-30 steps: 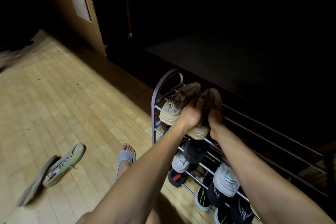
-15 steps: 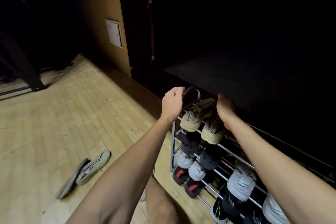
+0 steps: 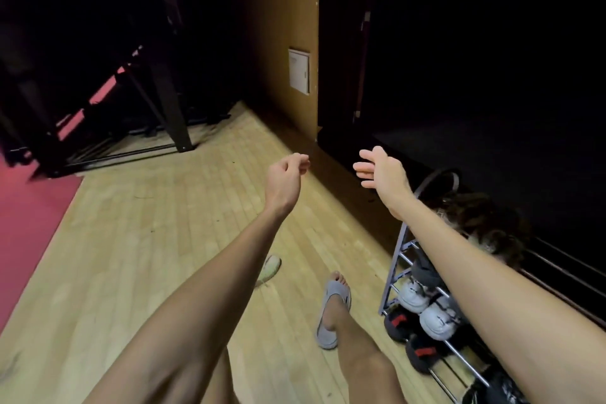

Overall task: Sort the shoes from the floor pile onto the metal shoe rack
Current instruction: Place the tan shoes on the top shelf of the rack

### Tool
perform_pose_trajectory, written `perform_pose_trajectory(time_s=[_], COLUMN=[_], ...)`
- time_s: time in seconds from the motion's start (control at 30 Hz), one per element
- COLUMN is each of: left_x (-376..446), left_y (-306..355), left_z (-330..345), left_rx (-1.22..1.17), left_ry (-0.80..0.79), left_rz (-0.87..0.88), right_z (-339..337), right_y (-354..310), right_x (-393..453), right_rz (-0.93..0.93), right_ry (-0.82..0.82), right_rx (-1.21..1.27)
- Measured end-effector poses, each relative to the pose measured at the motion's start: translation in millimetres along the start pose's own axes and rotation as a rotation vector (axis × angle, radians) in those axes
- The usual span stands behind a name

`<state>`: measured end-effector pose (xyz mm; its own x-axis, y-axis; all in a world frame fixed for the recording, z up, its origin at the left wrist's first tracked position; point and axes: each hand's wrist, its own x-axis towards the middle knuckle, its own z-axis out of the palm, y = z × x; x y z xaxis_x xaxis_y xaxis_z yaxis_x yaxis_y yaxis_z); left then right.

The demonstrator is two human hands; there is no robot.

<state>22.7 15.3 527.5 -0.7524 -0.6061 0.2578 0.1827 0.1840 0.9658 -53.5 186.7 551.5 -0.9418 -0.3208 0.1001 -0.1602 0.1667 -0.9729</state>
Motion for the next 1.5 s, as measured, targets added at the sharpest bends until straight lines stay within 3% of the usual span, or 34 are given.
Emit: perform_pose_trajectory(time_s=[0.23,0.53,1.1,1.3,1.5], left_x=[21,44,61,63,66], left_y=[-69,-196,-438,-513,-573], left_z=[-96,-183,-243,-251,-255], left_rx=[0.066,0.186,0.374,0.614,0.816], left_ry=[0.144,0.2,0.233,0.249,0.064], left_rz=[-0.117,-0.317,-0.607,-0.683,-0.702], right_z=[95,199,357,393,409], right_y=[25,129,346,405,461], right_x=[16,53,110,126,130], right_rz=[0.075,0.249,0.511,0.571,0.666], right_ry=[-0.092,-0.214,-0.45,-0.497,-0.541], right_rx=[-0.07,-0.2,-0.301,-0.334,-0.299])
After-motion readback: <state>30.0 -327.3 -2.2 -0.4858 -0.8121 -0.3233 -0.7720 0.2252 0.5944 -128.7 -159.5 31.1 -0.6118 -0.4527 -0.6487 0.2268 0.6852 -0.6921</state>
